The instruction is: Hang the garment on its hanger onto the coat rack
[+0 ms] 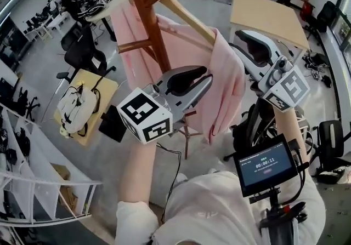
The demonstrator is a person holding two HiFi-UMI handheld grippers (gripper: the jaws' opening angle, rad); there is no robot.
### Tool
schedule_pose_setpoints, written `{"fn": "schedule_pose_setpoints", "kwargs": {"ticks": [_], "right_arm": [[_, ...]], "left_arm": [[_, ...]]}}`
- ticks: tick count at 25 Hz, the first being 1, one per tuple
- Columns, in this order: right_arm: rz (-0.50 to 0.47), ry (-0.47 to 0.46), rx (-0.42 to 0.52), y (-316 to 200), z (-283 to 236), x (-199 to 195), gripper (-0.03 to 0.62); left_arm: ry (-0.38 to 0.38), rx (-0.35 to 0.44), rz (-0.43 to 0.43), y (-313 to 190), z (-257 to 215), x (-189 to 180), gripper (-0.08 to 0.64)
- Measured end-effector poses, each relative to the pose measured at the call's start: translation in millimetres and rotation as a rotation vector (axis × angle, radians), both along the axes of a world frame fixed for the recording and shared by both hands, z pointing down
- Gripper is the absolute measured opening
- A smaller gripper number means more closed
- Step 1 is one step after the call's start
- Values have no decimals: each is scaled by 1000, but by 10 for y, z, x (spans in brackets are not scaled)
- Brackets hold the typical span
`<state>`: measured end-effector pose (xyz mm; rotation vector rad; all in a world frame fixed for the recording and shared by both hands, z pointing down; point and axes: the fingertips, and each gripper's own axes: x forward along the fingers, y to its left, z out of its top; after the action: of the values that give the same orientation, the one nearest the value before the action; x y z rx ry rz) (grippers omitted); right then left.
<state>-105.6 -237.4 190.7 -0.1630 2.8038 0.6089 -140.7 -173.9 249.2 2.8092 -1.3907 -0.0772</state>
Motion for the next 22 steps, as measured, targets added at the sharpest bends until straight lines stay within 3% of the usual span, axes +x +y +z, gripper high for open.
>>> {"fn": "schedule_pose_setpoints", "kwargs": {"ticks": [4,8,13,17,22], "right_arm": [[86,-2,-59,-102,192,289,130],[163,-14,-122,-107,366,549,130],[255,2,-174,21,615,732,130],[322,21,-201,126,793,827,130],[417,13,-235,254,931,949,130]], "left_arm": [[68,-10,-10,-78,185,-50,89],[80,23,-52,-77,299,-116,89],[23,99,-103,29,353,-122,89],[-12,107,-91,80,456,-22,88],[97,50,-59,111,588,-70,89]]}}
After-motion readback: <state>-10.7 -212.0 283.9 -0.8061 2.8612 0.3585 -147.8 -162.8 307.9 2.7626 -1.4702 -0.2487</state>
